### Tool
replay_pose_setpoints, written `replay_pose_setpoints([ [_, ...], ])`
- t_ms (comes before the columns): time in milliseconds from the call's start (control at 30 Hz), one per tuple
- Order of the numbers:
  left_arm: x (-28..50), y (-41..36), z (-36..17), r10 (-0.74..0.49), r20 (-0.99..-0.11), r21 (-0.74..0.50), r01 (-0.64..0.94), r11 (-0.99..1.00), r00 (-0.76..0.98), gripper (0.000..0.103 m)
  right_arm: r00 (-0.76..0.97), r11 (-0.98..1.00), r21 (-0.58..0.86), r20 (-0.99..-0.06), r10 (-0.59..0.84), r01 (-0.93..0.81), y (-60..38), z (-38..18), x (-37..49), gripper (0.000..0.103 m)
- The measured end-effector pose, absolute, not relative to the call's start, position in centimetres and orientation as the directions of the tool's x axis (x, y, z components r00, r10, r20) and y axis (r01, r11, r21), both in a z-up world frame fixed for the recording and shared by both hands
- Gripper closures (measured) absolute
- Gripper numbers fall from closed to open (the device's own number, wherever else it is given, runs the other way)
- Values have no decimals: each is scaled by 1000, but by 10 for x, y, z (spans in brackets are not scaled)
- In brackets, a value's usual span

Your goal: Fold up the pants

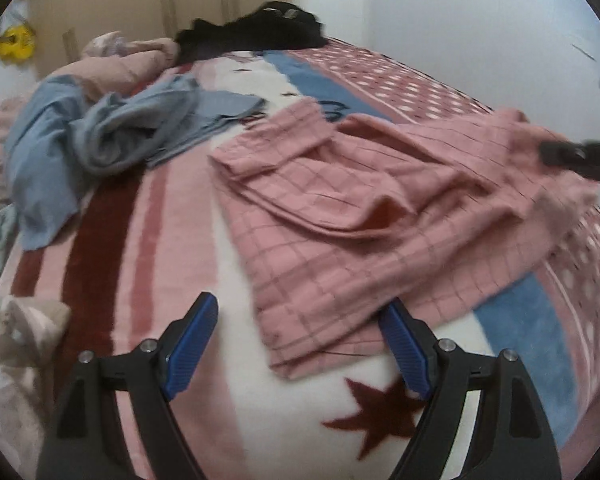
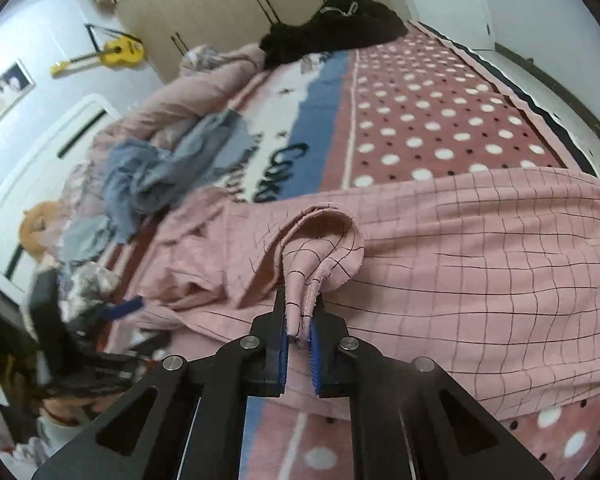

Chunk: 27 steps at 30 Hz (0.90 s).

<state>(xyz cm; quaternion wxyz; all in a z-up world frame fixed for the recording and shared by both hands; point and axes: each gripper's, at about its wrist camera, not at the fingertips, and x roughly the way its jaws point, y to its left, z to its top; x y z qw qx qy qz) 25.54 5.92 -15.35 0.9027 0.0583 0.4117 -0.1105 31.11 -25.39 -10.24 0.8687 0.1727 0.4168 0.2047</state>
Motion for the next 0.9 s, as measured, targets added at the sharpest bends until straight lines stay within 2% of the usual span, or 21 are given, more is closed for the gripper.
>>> replay_pose_setpoints([
  [67,255,68,-150,-148,-742,-13,208,978,654,24,565,848,483,-646,514,-219,-254,-100,309,100],
  [133,256,71,-149,-93,-727,24,161,987,680,24,564,844,488,-643,519,-221,-255,-100,308,100],
  [200,254,67,-152,-55,-731,83,169,982,680,44,566,839,499,-636,525,-217,-258,-101,307,100],
  [233,254,66,-154,-72,-743,77,192,978,665,70,567,834,510,-631,530,-211,-261,-101,307,100],
  [267,255,65,-156,-95,-751,55,206,977,653,89,568,831,516,-629,531,-206,-263,-102,307,100],
  [333,251,65,-155,-114,-739,34,206,978,664,94,566,822,535,-624,539,-194,-267,-106,308,100],
  [567,236,85,-143,-148,-732,-37,178,983,665,99,535,781,603,-611,584,-163,-277,-121,303,100],
  [733,226,90,-148,-136,-749,-32,171,985,648,99,484,762,622,-618,620,-180,-269,-130,288,100],
  [833,228,90,-156,-128,-771,-22,174,984,624,95,471,786,586,-646,601,-199,-264,-134,279,99],
  [900,229,92,-155,-128,-771,-30,164,986,624,89,494,827,518,-673,551,-219,-263,-129,276,96],
])
